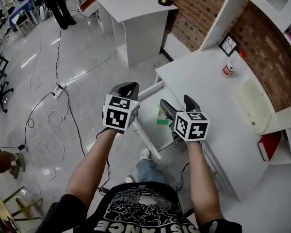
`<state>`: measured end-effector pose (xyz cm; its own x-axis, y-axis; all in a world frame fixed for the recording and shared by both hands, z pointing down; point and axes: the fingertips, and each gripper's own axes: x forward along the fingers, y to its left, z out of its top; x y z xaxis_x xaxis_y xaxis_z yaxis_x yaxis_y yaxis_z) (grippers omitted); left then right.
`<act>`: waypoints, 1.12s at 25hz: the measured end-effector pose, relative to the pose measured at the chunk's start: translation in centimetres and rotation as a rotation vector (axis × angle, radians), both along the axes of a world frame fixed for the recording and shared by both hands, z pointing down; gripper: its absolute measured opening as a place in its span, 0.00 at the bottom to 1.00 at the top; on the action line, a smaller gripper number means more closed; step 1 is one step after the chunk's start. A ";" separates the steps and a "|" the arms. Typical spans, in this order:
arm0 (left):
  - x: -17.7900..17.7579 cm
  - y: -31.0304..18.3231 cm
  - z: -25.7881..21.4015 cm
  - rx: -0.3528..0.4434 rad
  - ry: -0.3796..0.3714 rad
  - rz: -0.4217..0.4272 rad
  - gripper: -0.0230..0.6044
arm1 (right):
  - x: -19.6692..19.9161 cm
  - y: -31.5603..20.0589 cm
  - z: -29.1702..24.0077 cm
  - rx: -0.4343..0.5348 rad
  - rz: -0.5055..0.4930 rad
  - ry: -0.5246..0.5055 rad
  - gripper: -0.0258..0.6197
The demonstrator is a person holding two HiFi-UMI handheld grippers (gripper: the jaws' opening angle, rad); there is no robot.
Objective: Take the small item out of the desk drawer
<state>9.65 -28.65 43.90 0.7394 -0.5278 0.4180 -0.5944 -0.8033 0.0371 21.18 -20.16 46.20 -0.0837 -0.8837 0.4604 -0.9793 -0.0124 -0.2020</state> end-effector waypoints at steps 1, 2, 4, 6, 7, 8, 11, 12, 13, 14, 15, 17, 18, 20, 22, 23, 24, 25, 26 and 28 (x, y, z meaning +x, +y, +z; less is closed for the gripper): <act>0.0 0.0 0.6 -0.008 -0.003 -0.003 0.04 | -0.1 0.0 0.8 -0.012 0.000 -0.014 0.69; -0.1 0.0 1.1 -0.016 -0.007 -0.007 0.04 | -0.2 0.0 1.6 -0.025 -0.001 -0.026 0.69; -0.5 -0.1 2.2 -0.030 -0.020 -0.015 0.04 | -0.6 0.0 3.2 -0.053 -0.007 -0.039 0.69; -0.7 -0.1 3.0 -0.044 -0.026 -0.025 0.04 | -0.9 0.0 4.6 -0.079 -0.013 -0.045 0.69; -0.7 -0.1 3.4 -0.052 -0.028 -0.028 0.04 | -1.0 -0.1 5.3 -0.090 -0.014 -0.051 0.69; -0.7 0.0 3.8 -0.058 -0.029 -0.030 0.04 | -1.1 -0.1 5.9 -0.099 -0.015 -0.059 0.69; -0.7 0.5 4.9 -0.073 -0.038 -0.027 0.04 | -1.3 0.0 7.9 -0.128 -0.014 -0.078 0.69; -0.7 0.6 5.3 -0.078 -0.042 -0.025 0.04 | -1.4 0.1 8.5 -0.139 -0.014 -0.082 0.69; -0.8 0.8 5.7 -0.081 -0.048 -0.023 0.04 | -1.5 0.1 9.3 -0.151 -0.015 -0.084 0.69; -0.7 0.9 6.1 -0.083 -0.054 -0.021 0.04 | -1.5 0.0 10.0 -0.164 -0.018 -0.083 0.70; -0.7 1.0 6.6 -0.085 -0.060 -0.019 0.04 | -1.5 0.0 10.8 -0.178 -0.021 -0.078 0.70; -0.6 1.1 7.3 -0.091 -0.065 -0.020 0.04 | -1.1 0.0 12.6 -0.209 -0.022 -0.067 0.70; -0.6 1.1 7.7 -0.095 -0.066 -0.022 0.04 | -0.8 0.0 13.4 -0.223 -0.017 -0.065 0.71; -0.7 0.9 8.3 -0.100 -0.067 -0.029 0.04 | -0.3 -0.1 15.0 -0.244 0.001 -0.074 0.71; -0.8 0.7 8.8 -0.100 -0.073 -0.033 0.04 | 0.0 -0.2 16.5 -0.262 0.022 -0.095 0.71; -0.8 0.6 9.0 -0.099 -0.076 -0.034 0.04 | 0.1 -0.3 17.2 -0.272 0.032 -0.103 0.71; -0.7 0.5 9.2 -0.098 -0.079 -0.033 0.04 | 0.2 -0.3 18.0 -0.283 0.042 -0.108 0.71; -0.6 0.5 9.5 -0.097 -0.082 -0.031 0.04 | 0.4 -0.4 18.8 -0.294 0.052 -0.113 0.71; -0.5 0.5 9.7 -0.096 -0.084 -0.028 0.04 | 0.5 -0.5 19.6 -0.305 0.063 -0.118 0.71; -0.4 0.3 10.2 -0.097 -0.086 -0.023 0.04 | 0.9 -0.6 21.3 -0.336 0.087 -0.125 0.72</act>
